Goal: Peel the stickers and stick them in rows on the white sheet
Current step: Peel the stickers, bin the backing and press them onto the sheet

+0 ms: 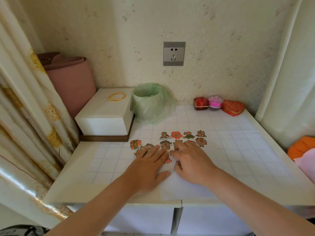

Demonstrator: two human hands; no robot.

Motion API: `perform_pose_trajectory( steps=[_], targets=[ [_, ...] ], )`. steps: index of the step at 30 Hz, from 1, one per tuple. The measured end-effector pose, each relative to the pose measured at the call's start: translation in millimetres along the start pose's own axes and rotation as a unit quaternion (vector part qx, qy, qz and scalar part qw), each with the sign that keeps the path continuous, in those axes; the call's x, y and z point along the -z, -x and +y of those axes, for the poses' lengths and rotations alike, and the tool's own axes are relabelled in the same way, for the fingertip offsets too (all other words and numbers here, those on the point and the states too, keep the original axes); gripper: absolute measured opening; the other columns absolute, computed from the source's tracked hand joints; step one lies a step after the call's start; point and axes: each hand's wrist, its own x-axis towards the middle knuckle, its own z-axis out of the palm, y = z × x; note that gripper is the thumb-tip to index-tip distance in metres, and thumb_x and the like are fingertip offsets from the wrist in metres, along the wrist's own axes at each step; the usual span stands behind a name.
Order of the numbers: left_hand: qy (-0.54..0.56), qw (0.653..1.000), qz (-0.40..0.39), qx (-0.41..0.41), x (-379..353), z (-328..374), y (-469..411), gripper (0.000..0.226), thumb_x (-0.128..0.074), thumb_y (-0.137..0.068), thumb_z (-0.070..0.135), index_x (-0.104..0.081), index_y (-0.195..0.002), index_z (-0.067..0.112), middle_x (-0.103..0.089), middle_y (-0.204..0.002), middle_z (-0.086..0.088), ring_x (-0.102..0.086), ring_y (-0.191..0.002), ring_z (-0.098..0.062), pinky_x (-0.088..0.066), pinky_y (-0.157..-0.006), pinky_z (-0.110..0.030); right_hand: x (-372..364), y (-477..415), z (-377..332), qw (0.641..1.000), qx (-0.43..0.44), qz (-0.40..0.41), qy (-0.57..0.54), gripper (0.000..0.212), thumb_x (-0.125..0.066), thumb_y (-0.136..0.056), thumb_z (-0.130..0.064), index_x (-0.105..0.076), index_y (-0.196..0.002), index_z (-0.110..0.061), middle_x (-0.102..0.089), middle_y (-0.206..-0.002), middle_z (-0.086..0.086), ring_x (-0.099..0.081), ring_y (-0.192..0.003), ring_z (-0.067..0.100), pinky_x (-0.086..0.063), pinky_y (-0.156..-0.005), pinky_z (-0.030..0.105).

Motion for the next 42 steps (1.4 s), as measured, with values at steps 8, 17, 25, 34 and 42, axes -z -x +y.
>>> perform_pose_trajectory(
  steps=[8, 17, 25, 34, 42],
  targets=[
    [0.002, 0.999, -0.042, 0.014, 0.3, 2.9, 1.7, 0.08, 0.005, -0.088, 0.068, 0.015, -0.155, 0.027, 0.022, -0.162, 0.012, 0.024, -0.148, -0.007, 0.013, -0.122, -0.039, 2.2, 9.0, -4.0, 1.0, 0.024, -0.008, 0.017, 0.05, -0.039, -0.088, -0.033, -0.064, -0.127, -0.013, -0.062, -0.125, 0.002, -0.056, -0.114, 0.024, -0.05, -0.093, 0.041],
    [0.006, 0.999, 0.017, 0.033, -9.6, 2.5, 3.0, 0.088, 0.008, -0.088, 0.073, 0.001, -0.158, 0.02, 0.008, -0.165, 0.003, 0.017, -0.15, -0.013, 0.011, -0.12, -0.042, -0.9, 21.1, -6.8, 0.99, 0.021, -0.138, -0.021, 0.069, -0.02, -0.104, -0.054, 0.002, -0.16, -0.021, 0.012, -0.167, -0.006, 0.018, -0.151, 0.008, 0.006, -0.124, 0.037],
    [0.0, 0.999, -0.01, 0.046, -2.9, 5.8, 4.5, 0.089, 0.013, -0.081, 0.069, 0.012, -0.156, 0.021, 0.018, -0.164, 0.004, 0.021, -0.15, -0.013, 0.011, -0.123, -0.041, -1.2, 21.1, -9.0, 0.987, 0.031, -0.151, -0.04, 0.078, -0.003, -0.094, -0.067, 0.002, -0.16, -0.025, 0.013, -0.166, -0.012, 0.017, -0.151, 0.003, 0.007, -0.125, 0.037],
    [0.297, 0.945, 0.121, 0.066, 22.1, -2.2, 2.4, 0.059, -0.051, -0.101, 0.027, -0.026, -0.155, 0.025, -0.021, -0.158, 0.012, -0.005, -0.147, -0.001, 0.003, -0.119, -0.017, 16.4, -9.0, -9.9, 0.989, 0.001, -0.085, -0.118, 0.049, -0.043, -0.089, -0.035, -0.059, -0.133, -0.02, -0.056, -0.133, -0.006, -0.052, -0.121, 0.021, -0.047, -0.094, 0.044],
    [0.255, 0.927, 0.19, 0.201, 44.1, -58.9, 12.5, 0.029, -0.053, -0.099, 0.021, -0.062, -0.125, 0.028, -0.062, -0.12, 0.013, -0.054, -0.108, -0.006, -0.042, -0.092, -0.02, 20.6, -54.1, -35.4, 0.986, -0.026, -0.058, -0.152, 0.032, -0.053, -0.099, -0.03, -0.064, -0.128, -0.024, -0.061, -0.124, -0.001, -0.057, -0.11, 0.02, -0.043, -0.088, 0.031]
  ],
)
